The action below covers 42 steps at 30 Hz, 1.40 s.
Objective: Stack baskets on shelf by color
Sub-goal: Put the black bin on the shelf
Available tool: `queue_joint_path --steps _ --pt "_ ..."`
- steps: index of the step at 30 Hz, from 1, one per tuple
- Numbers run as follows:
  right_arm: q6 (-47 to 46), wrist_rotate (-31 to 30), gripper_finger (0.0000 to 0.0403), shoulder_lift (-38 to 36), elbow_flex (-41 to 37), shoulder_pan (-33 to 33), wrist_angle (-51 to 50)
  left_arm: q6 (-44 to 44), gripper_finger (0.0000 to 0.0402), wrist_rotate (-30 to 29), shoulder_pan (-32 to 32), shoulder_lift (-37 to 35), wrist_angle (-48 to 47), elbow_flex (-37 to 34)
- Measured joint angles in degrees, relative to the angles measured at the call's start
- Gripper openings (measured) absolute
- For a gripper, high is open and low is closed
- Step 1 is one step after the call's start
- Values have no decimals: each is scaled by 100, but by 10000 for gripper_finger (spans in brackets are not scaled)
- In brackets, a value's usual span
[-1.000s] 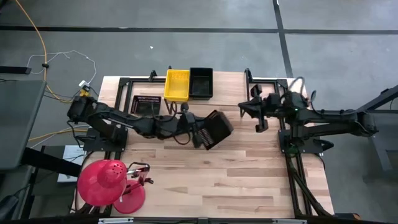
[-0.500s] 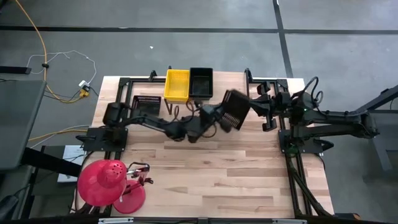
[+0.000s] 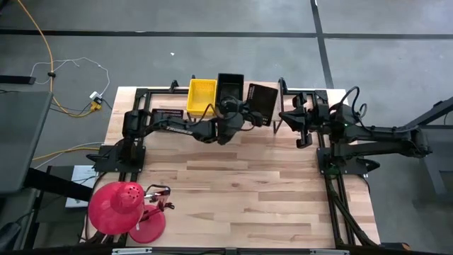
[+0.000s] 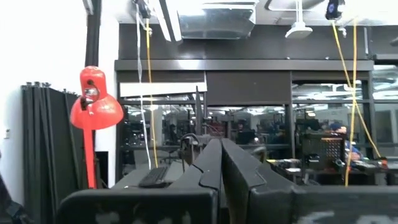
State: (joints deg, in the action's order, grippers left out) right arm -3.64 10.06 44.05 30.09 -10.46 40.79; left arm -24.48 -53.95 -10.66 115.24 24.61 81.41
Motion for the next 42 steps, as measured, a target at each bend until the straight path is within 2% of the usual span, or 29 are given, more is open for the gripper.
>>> queue_joint_path --steps 12,18,32,42 --pt "0 -57 0 0 -2 -1 -116 -473 2 -43 -172 0 -358 0" --pt "0 -55 0 0 -2 0 -114 -493 17 -53 -170 0 -429 0" --pt "-64 -52 0 0 -2 0 -115 -476 109 -95 -172 -4 -406 0" --pt "-96 -52 0 0 -2 0 -122 436 173 216 -172 -96 407 38"
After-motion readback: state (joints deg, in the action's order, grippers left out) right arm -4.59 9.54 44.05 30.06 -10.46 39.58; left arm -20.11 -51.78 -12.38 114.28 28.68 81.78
